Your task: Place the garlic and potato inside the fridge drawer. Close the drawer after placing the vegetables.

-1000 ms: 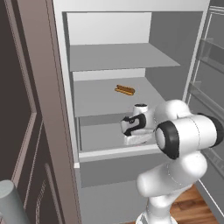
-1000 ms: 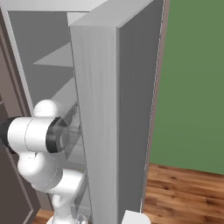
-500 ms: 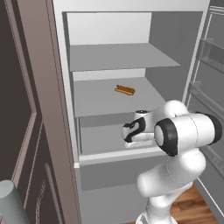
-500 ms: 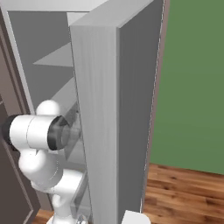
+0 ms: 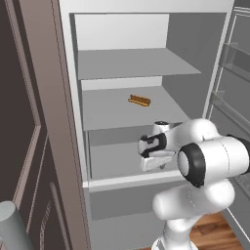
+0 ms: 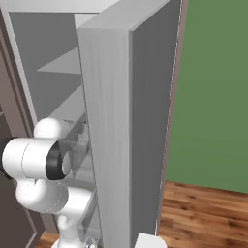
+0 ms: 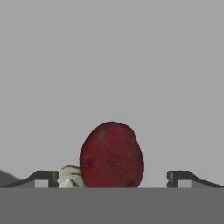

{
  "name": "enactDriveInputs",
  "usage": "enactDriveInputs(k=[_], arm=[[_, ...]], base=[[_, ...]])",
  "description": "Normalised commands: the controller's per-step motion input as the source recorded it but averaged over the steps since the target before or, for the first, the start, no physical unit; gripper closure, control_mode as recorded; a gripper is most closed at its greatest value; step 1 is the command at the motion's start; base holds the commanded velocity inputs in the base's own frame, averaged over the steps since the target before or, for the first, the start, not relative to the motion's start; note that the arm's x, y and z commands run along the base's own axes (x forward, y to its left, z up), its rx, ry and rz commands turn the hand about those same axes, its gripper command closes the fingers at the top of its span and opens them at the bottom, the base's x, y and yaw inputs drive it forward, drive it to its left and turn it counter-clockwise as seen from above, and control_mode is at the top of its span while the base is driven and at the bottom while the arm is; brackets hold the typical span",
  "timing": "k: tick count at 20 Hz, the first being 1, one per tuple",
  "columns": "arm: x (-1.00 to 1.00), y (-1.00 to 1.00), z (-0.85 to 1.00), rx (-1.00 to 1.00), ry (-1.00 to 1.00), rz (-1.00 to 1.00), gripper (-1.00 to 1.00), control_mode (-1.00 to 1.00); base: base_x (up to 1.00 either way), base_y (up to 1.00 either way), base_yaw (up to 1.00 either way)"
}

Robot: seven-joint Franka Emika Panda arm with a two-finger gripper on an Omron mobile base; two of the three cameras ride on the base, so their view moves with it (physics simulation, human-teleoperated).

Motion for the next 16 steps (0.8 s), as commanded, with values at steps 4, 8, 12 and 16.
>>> enactDriveInputs(k=[4, 8, 12, 16], arm=[[0.01, 0.12, 0.92, 0.02, -0.19, -0.07, -1.0, -1.0], [-0.46, 0.43, 0.96, 0.0, -0.29, -0.12, -1.0, -1.0], [-0.77, 0.85, 0.82, 0.0, -0.28, -0.16, -1.0, -1.0], [-0.84, 1.0, 0.89, -0.01, -0.16, -0.07, -1.0, -1.0]], base=[[0.0, 0.0, 0.0], [0.0, 0.0, 0.0], [0.0, 0.0, 0.0], [0.0, 0.0, 0.0]])
